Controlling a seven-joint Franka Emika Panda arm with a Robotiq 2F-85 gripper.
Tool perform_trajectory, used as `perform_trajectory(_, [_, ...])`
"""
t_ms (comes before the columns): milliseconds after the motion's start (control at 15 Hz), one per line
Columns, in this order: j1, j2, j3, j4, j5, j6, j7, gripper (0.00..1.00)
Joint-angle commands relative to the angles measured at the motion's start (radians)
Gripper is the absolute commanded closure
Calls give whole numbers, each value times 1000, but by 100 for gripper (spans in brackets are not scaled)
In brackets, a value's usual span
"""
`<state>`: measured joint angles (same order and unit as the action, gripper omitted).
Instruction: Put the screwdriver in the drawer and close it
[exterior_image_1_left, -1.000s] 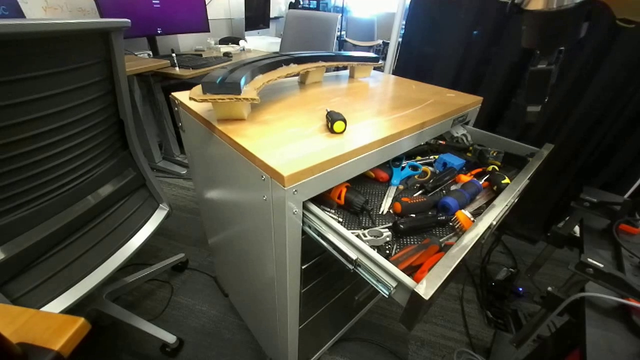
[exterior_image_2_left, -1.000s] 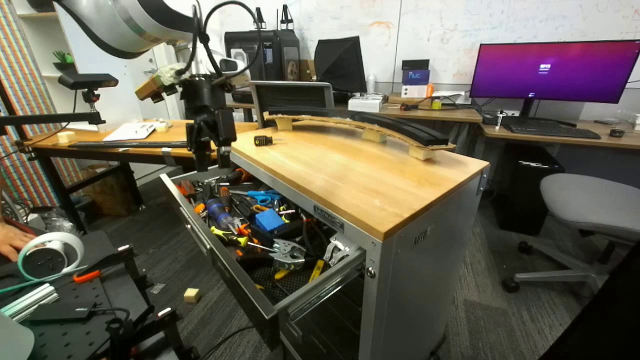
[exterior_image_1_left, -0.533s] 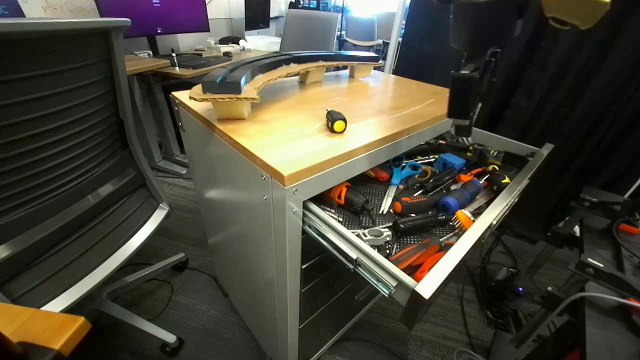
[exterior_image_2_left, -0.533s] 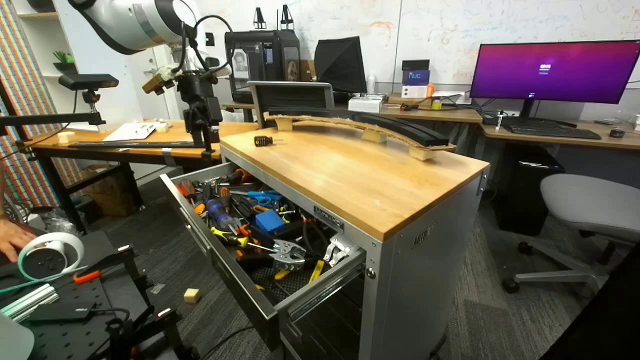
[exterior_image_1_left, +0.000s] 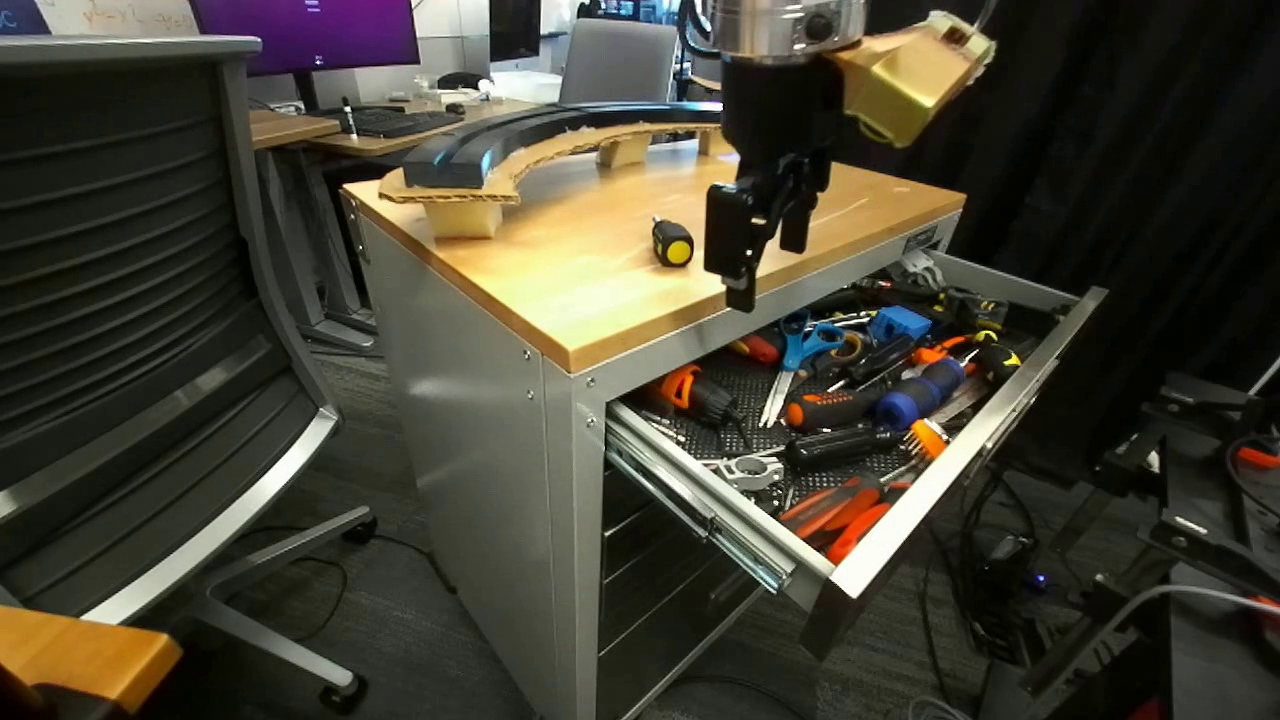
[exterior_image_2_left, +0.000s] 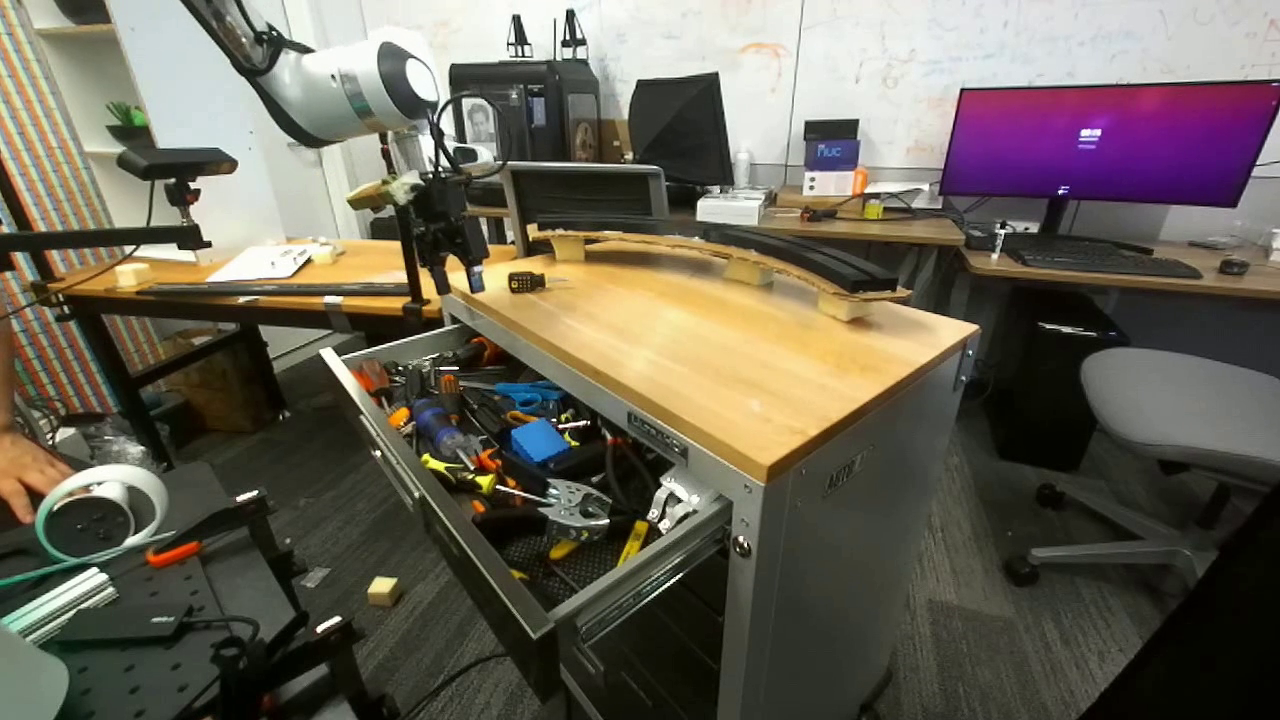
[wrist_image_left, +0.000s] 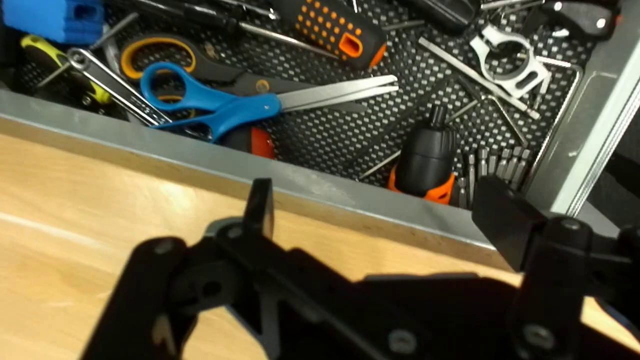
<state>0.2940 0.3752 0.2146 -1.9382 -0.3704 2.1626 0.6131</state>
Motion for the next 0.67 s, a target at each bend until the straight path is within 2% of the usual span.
perform_trajectory(0, [65, 84, -57, 142, -13, 7, 12, 0])
perform_trajectory(600, [124, 175, -154, 315, -17, 34, 119, 0])
